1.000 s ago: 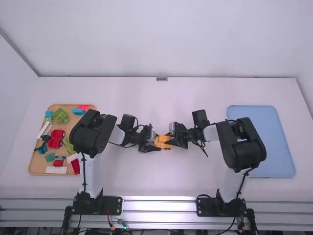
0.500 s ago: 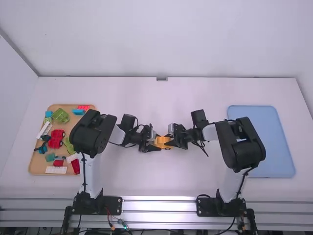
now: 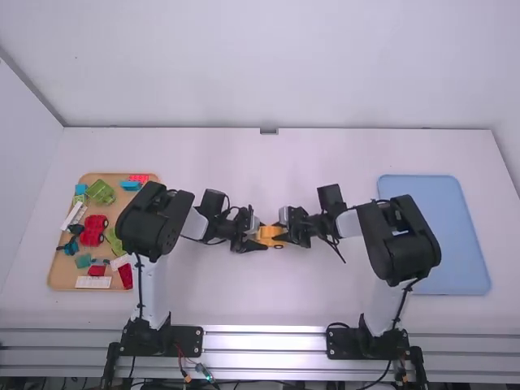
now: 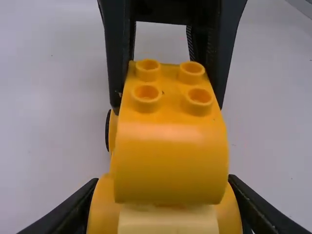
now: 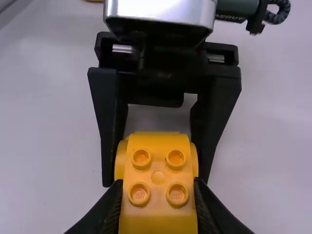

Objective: Assemble lego blocks to make yellow taxi

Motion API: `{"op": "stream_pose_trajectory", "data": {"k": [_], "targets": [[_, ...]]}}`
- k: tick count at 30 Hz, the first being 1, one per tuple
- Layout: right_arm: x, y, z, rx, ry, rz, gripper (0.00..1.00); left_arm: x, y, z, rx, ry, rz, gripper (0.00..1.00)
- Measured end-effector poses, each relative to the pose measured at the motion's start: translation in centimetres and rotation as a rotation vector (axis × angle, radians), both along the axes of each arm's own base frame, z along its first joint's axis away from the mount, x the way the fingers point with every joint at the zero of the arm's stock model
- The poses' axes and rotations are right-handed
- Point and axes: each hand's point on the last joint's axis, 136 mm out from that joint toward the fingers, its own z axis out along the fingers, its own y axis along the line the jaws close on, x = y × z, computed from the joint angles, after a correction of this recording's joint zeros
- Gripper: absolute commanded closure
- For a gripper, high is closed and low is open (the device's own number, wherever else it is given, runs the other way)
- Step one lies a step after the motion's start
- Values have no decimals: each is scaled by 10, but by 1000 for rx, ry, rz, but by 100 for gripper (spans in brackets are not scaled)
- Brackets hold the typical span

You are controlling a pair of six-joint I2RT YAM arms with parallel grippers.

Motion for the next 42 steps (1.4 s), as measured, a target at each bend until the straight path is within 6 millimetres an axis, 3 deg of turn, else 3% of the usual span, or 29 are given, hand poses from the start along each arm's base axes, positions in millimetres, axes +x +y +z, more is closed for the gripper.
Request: {"op": "stream_pose_trajectory", "data": {"k": [29, 42], "targets": [[0, 4, -4, -64, 64, -51, 100, 0, 0, 0, 0, -8, -2, 56], [-1, 5, -8, -98, -11, -28, 100, 0, 0, 0, 0, -8, -1, 59]]}}
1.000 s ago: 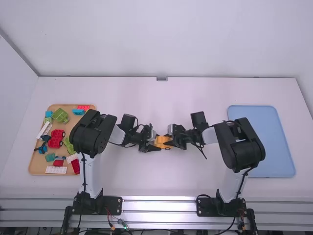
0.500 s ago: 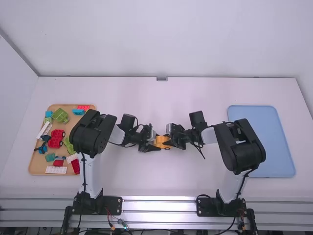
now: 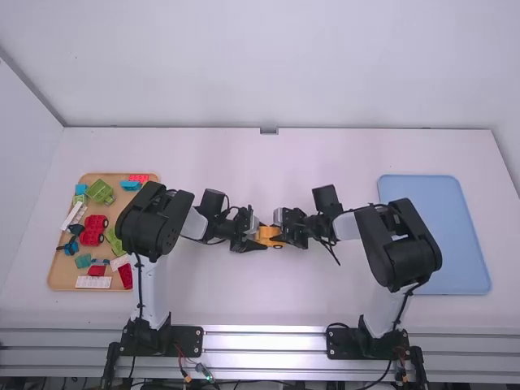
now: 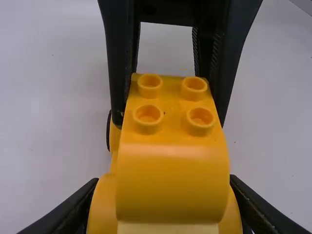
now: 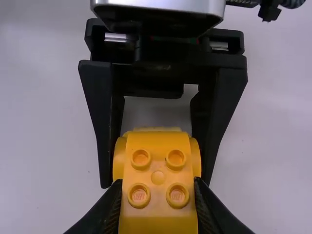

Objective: Assemble lego blocks to make yellow taxi

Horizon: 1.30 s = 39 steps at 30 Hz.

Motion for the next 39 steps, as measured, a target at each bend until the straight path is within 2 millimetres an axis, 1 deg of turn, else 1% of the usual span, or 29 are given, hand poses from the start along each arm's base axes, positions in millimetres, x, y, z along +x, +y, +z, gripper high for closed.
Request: {"op": "stream_pose_trajectory", "data": {"k": [15, 17, 19, 23, 25, 26, 28, 33, 38, 39], "targets": [[2, 0, -1, -22, 8, -22, 100, 1, 0, 0, 2, -3, 2, 60], [2, 0, 0, -20, 4, -23, 89, 1, 0, 0, 3, -3, 2, 60], [2, 0, 0, -16, 3, -26, 82, 1, 0, 0, 3, -3, 2, 60], [4, 0, 1, -4, 16, -43, 77, 2, 0, 0, 4, -6, 3, 60], [4, -1, 1, 2, 22, -45, 73, 2, 0, 0, 4, -6, 3, 60], [4, -2, 1, 8, 27, -44, 69, 2, 0, 0, 4, -4, 4, 60], [4, -3, 1, 20, 40, -45, 63, 2, -1, 0, 3, 1, 4, 61], [6, -11, -4, 25, 86, -75, 59, 1, -2, 0, 5, 4, 3, 61], [7, -12, -3, 29, 87, -78, 55, 1, -2, 0, 4, 7, 4, 61], [7, -12, -3, 31, 85, -77, 52, 1, -2, 0, 4, 7, 4, 61]]}}
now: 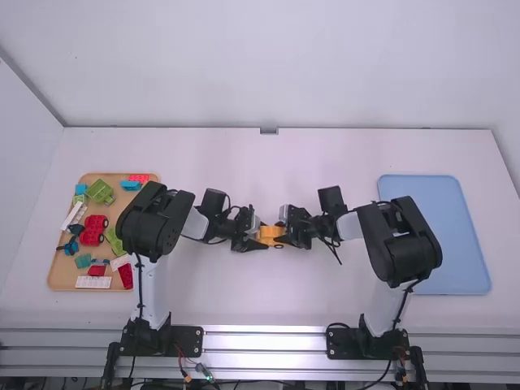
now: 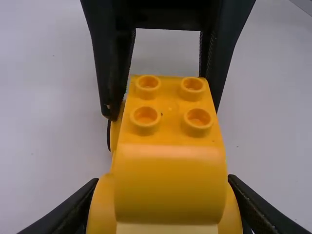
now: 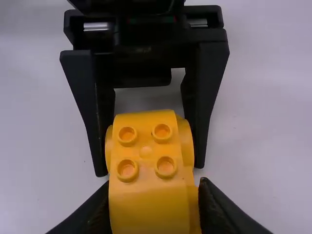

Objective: Assemble lego blocks to make yellow taxi

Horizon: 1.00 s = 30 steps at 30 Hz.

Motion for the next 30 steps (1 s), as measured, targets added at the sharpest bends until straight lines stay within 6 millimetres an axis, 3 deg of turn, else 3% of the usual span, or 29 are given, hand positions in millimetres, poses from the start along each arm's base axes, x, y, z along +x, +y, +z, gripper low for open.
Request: {"op": "stream_pose_trajectory", "data": {"k": [5, 7, 8, 12, 13, 14, 15, 16, 17, 22, 30], "targets": [[1, 3, 7, 39, -16, 15, 42, 0, 0, 0, 0, 1, 0, 57], [2, 3, 16, 71, -31, 23, 32, 0, 0, 0, 0, 0, -1, 53], [4, 2, 21, 85, -40, 23, 25, 0, 0, 0, 0, 1, 0, 47], [11, -7, 41, 115, -69, 1, 16, 0, 0, 0, 2, 2, 1, 27], [12, -10, 45, 119, -71, -7, 16, -1, 0, 0, 1, 4, 0, 18], [14, -15, 49, 119, -68, -22, 11, 0, 0, 0, -1, 4, 0, 3], [15, -20, 50, 116, -59, -37, 10, 0, 0, 0, -2, 8, 3, 1], [16, -22, 50, 114, -53, -45, 9, 0, 0, 1, -3, 12, 6, 1], [17, -28, 47, 101, -32, -66, 1, 1, 0, 1, -3, 18, 12, 0], [20, -40, 34, 43, -18, -121, 1, 3, 1, 3, 17, 70, 34, 1], [7, -20, 4, 23, -47, -65, 1, -2, 22, 19, 188, 226, 142, 1]]}}
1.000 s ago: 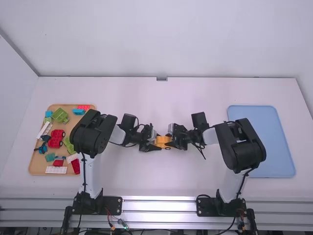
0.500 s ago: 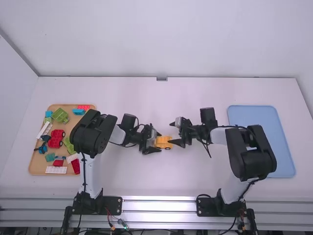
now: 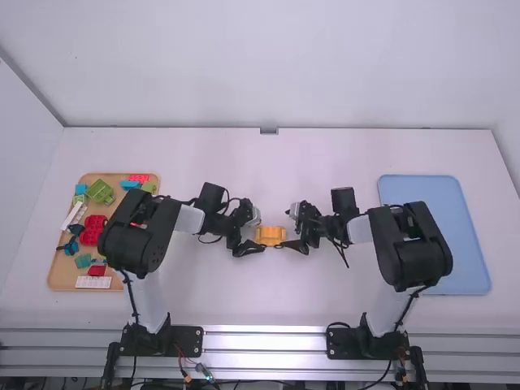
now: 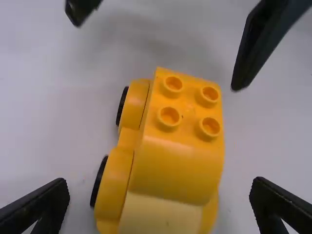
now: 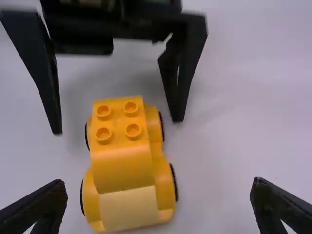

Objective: Assemble lego blocks to make yellow taxi

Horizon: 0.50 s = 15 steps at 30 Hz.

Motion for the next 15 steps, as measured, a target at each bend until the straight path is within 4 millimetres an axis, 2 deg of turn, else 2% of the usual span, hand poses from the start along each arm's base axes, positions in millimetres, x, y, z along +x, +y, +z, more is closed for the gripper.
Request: {"op": "stream_pose_trajectory", "data": {"k": [3, 8, 9, 12, 15], "targets": [[-4, 8, -8, -5, 9, 17, 1, 5, 11, 18, 48, 10, 44, 0], [-7, 25, -19, -36, 51, 38, 1, 26, 34, 71, 79, -95, 132, 1], [-7, 26, -19, -37, 51, 39, 1, 27, 36, 75, 78, -105, 141, 1], [-3, 39, -21, -57, 35, 60, 1, 40, 52, 105, 63, -150, 239, 1], [-5, 47, -23, -73, 27, 72, 4, 52, 70, 121, 64, -145, 359, 1]]}}
